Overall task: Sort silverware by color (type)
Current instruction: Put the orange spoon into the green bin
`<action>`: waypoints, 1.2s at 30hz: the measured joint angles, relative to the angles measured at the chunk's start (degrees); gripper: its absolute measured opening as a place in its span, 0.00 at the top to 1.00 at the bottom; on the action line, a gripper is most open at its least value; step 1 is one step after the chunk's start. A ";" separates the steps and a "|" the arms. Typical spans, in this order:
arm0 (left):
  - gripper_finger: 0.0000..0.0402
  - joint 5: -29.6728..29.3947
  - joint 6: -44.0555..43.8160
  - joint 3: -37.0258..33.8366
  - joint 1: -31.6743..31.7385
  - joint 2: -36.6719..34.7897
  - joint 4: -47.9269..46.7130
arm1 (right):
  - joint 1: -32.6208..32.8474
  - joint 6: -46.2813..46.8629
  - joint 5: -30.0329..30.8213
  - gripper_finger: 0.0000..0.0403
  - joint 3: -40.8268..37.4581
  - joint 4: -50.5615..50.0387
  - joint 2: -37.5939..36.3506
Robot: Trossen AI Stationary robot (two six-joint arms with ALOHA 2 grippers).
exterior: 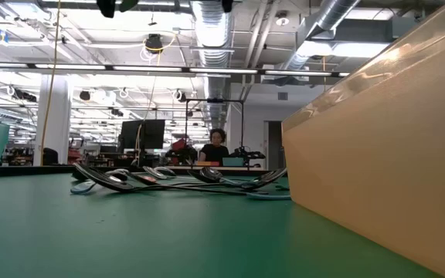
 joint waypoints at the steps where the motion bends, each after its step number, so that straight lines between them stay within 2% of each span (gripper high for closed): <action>1: 1.00 -0.27 -0.43 -0.84 -0.33 -0.65 0.28 | -0.40 0.26 -0.89 0.55 -0.10 3.26 1.00; 4: 1.00 -1.11 -1.18 -3.53 -1.32 -1.90 3.18 | -0.67 -0.17 -1.92 0.45 -0.04 9.80 2.78; 7: 1.00 -1.34 -1.31 -5.61 -2.18 -1.89 7.01 | -0.59 -1.09 -1.90 0.40 0.13 15.68 4.92; 14: 1.00 -1.27 -1.57 -7.95 -3.98 -0.41 11.66 | -1.53 -1.74 -1.74 0.41 0.09 17.37 5.03; 27: 1.00 -1.17 0.43 -7.95 -7.54 9.35 21.13 | -2.01 -1.73 -1.95 0.41 0.09 18.60 5.09; 32: 1.00 -0.90 0.86 -7.95 -7.57 10.85 23.55 | -1.99 -1.36 -1.94 0.46 0.09 16.79 5.11; 36: 1.00 -0.67 0.84 -7.95 -7.60 10.92 23.61 | -2.01 -0.83 -1.27 0.60 0.09 16.42 5.09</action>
